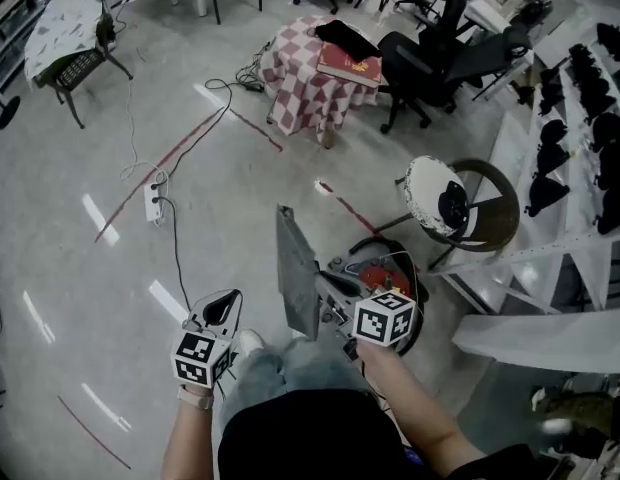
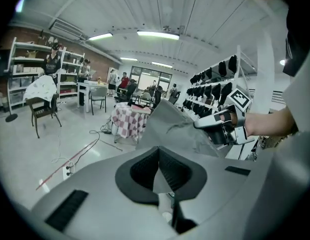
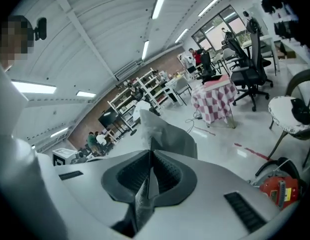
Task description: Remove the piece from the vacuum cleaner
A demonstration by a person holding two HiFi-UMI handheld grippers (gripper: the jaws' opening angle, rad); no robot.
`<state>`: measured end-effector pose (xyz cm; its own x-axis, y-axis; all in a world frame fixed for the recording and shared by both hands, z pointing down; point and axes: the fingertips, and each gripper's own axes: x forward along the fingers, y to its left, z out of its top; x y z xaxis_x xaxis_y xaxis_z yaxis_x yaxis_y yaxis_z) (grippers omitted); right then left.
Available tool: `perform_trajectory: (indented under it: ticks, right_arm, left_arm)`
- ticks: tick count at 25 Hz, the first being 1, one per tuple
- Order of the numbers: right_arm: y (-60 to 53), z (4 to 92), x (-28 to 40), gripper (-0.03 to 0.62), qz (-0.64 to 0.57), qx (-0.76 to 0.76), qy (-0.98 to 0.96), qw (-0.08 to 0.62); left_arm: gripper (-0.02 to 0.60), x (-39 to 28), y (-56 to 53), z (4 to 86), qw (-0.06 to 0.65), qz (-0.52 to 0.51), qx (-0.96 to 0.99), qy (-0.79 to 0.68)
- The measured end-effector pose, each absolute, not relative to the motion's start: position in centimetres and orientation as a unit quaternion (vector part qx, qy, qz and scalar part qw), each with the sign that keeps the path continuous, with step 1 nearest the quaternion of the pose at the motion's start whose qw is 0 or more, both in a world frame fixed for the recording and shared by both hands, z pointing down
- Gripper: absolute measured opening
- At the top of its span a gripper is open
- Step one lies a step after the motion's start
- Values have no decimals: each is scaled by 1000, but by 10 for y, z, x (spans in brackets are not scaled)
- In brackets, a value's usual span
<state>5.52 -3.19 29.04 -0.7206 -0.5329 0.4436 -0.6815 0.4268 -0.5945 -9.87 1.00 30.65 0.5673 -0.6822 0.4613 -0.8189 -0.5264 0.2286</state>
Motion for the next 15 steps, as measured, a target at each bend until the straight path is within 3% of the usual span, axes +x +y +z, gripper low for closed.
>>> perform_trajectory:
  ticks: [15]
  right_arm:
    - [-47,135,105,49,310,379,-872,-7]
  left_arm:
    - [18,-46,-45,150,107,88,896,-421]
